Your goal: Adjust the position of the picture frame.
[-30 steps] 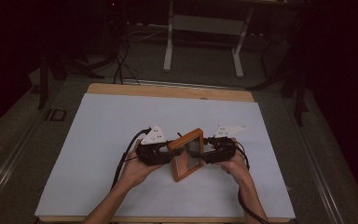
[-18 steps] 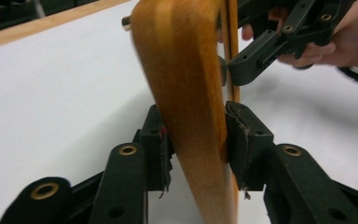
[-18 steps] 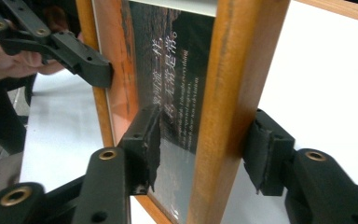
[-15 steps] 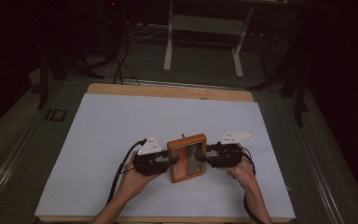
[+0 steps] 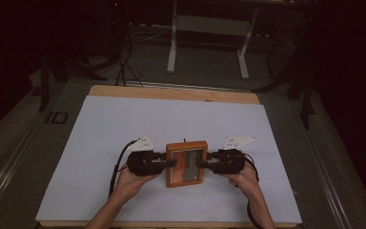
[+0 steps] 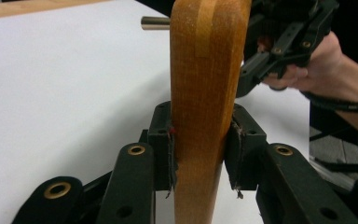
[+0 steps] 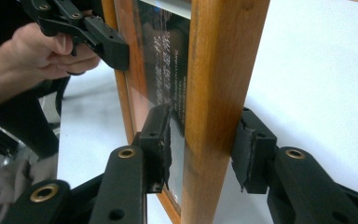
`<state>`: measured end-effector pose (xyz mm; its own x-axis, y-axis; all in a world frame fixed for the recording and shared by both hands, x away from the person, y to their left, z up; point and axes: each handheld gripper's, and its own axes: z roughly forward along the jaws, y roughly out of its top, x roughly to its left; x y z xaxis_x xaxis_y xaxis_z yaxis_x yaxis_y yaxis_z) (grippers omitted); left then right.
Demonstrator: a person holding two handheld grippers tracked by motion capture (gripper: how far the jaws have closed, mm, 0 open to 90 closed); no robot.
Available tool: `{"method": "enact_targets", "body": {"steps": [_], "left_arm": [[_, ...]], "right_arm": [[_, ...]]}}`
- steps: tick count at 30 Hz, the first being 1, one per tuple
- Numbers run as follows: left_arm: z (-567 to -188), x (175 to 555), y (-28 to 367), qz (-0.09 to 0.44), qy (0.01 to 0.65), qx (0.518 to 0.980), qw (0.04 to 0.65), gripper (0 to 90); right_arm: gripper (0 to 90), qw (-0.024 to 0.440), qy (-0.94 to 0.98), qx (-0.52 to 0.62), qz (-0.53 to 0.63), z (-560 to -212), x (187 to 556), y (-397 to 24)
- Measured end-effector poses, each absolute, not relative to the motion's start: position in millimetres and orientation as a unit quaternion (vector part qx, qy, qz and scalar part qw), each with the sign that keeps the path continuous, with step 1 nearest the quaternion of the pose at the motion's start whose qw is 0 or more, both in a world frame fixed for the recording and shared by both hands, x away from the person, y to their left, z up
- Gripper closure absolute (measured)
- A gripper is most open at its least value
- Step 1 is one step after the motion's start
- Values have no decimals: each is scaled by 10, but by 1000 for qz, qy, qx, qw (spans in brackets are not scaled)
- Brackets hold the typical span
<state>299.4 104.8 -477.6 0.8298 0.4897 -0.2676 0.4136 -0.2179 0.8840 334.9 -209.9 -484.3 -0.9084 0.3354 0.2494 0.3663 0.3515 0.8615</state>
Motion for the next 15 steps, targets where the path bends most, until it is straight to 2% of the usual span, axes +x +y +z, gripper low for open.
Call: {"method": "enact_targets", "body": {"steps": [15], "left_arm": [[-4865, 3328, 1393, 6, 321, 755, 571, 619]], "right_arm": [[643, 36, -802, -271, -531, -4930, 3477, -1756]]}}
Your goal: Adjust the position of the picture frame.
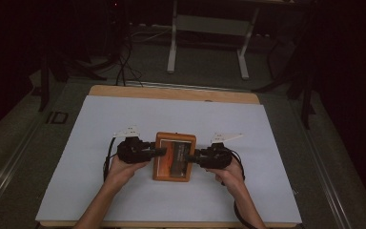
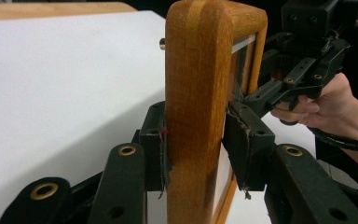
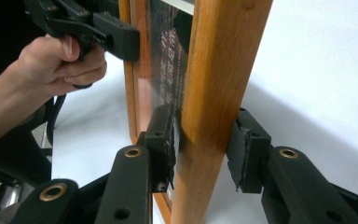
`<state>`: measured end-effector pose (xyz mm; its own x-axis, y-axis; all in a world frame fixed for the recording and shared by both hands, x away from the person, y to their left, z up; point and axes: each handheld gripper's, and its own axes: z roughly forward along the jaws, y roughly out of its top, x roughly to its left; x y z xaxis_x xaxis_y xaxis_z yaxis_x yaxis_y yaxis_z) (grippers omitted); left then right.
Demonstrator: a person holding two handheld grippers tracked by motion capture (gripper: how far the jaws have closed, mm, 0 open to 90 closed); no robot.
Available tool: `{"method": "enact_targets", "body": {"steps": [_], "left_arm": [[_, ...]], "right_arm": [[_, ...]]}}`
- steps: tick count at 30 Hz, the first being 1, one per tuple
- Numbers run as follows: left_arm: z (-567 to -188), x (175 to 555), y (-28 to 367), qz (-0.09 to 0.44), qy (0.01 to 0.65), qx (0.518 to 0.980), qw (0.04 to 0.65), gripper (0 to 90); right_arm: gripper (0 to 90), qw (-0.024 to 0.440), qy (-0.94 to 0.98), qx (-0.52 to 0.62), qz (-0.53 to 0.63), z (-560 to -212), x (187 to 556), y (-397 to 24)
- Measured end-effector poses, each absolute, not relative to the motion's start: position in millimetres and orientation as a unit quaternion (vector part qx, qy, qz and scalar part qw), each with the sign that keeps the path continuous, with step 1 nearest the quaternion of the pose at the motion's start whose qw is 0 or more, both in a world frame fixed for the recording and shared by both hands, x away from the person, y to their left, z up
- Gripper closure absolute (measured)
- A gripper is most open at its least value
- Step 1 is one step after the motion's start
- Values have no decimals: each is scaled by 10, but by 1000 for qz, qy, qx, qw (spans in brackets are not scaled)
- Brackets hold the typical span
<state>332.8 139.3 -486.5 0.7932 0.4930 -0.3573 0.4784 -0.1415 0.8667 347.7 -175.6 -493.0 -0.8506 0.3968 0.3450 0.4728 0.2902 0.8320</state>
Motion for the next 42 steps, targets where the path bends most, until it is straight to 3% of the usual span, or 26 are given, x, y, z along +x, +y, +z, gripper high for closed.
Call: {"method": "enact_targets", "body": {"steps": [23, 36, 42], "left_arm": [[-5075, 3422, 1311, 40, 405, 746, 526, 505], [-5388, 3691, 1380, -33, 452, 723, 521, 455], [-5411, 3731, 1346, -10, 452, 740, 498, 436]], "right_arm": [[607, 72, -769, -358, -525, -5078, 3711, -1669], [584, 87, -763, -429, -476, -5294, 3798, -1641], [560, 94, -756, -458, -459, -5352, 3795, -1670]]}}
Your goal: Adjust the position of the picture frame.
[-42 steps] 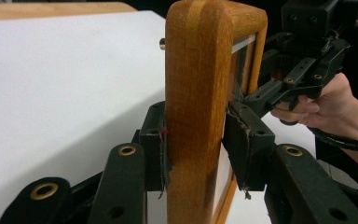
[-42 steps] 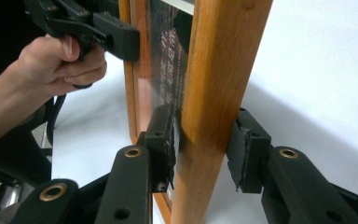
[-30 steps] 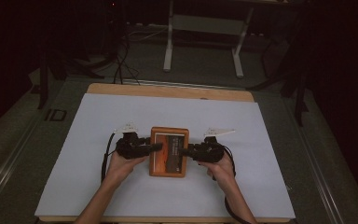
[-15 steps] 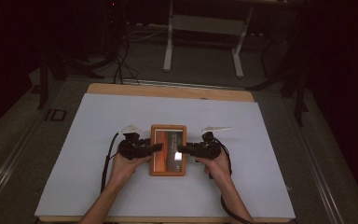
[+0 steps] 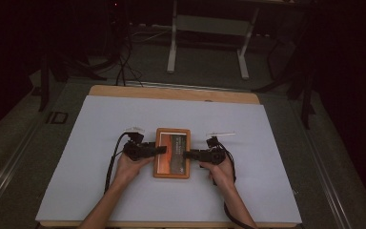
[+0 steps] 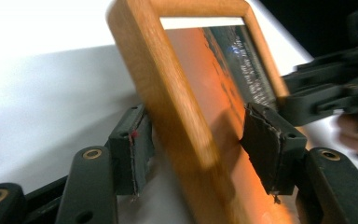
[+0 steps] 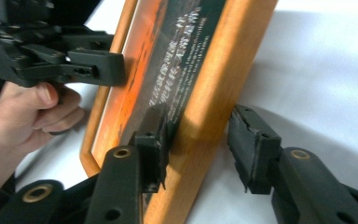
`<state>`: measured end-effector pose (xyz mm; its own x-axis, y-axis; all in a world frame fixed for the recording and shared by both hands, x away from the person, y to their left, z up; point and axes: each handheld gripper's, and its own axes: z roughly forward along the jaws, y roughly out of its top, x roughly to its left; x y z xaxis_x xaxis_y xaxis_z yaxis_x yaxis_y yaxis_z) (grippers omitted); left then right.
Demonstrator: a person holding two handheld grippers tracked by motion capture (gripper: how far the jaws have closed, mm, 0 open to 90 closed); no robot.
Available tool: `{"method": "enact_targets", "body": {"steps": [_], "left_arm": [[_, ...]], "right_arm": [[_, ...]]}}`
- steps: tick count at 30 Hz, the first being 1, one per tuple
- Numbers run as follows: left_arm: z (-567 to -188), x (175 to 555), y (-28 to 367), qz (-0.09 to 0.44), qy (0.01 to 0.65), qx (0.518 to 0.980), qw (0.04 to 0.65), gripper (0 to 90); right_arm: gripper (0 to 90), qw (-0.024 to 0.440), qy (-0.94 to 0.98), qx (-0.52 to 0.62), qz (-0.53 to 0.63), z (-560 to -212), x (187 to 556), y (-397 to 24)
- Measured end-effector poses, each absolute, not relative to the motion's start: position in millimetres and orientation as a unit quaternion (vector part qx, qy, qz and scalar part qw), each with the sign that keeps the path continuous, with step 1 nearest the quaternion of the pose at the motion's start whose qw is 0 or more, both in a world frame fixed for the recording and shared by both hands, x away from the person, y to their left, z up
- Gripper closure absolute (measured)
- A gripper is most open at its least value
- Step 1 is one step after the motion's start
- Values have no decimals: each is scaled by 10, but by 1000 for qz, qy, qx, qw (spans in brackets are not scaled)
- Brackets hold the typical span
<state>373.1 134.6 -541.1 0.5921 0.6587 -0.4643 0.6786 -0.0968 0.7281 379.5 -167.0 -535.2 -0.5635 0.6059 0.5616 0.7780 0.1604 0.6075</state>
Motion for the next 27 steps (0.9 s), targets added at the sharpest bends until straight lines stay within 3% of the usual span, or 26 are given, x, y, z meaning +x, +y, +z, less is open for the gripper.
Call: {"method": "enact_targets", "body": {"steps": [3, 8, 27], "left_arm": [[-5357, 3697, 1350, 28, 456, 744, 488, 431], [-5340, 3660, 1360, 33, 455, 750, 479, 431], [-5173, 3414, 1480, 103, 454, 750, 469, 465]], "right_arm": [[574, 108, -743, -462, -472, -5391, 3794, -1700], [560, 98, -747, -460, -469, -5379, 3782, -1692], [504, -29, -780, -429, -454, -5147, 3671, -1801]]}}
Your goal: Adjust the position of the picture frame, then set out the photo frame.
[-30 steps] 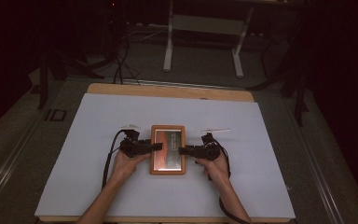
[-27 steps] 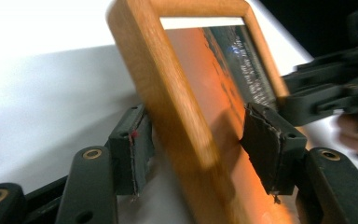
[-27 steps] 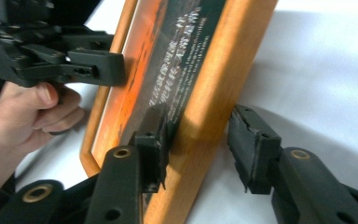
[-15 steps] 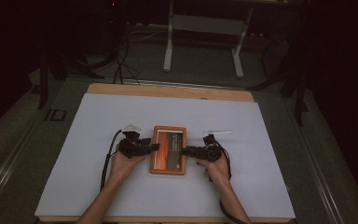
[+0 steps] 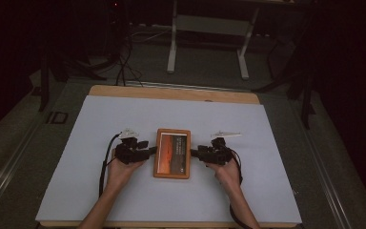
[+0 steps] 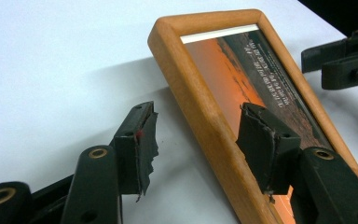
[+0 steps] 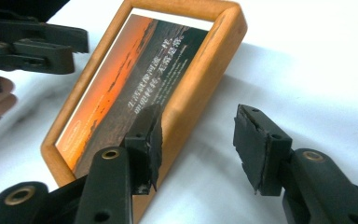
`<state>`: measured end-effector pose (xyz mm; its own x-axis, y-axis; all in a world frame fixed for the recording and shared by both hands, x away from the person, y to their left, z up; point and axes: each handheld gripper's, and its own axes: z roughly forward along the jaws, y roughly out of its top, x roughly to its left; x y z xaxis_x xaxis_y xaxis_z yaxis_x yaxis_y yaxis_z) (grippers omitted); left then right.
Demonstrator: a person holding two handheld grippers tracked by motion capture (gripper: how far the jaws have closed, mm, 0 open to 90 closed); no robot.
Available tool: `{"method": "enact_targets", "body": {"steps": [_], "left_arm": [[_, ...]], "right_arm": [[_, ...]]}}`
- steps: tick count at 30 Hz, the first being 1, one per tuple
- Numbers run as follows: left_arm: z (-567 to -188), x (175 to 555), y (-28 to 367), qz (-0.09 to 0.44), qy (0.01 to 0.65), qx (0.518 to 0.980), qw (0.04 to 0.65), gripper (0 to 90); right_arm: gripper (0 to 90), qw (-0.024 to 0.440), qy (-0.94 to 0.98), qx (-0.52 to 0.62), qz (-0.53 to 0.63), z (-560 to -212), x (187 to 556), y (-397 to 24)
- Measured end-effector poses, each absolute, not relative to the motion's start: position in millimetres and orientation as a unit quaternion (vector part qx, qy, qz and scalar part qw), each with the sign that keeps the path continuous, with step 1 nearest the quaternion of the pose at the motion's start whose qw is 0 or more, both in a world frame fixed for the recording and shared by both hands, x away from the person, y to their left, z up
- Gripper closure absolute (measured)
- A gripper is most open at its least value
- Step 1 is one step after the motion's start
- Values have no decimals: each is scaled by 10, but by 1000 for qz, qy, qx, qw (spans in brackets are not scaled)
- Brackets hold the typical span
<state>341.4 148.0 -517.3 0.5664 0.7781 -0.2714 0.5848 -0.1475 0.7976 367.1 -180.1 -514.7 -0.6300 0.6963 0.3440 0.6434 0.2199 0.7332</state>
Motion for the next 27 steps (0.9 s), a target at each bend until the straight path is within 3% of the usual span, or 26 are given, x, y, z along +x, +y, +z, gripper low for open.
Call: {"method": "enact_targets", "body": {"steps": [19, 24, 27], "left_arm": [[-5045, 3278, 1594, 161, 461, 733, 474, 489], [-5047, 3276, 1589, 161, 460, 734, 473, 489], [-5060, 3272, 1589, 160, 462, 735, 470, 494]], "right_arm": [[485, 112, 812, 382, 427, -5046, 3554, -1651], [561, 112, 815, 375, 426, -5017, 3548, -1628], [627, 139, 827, 353, 414, -4952, 3528, -1568]]}}
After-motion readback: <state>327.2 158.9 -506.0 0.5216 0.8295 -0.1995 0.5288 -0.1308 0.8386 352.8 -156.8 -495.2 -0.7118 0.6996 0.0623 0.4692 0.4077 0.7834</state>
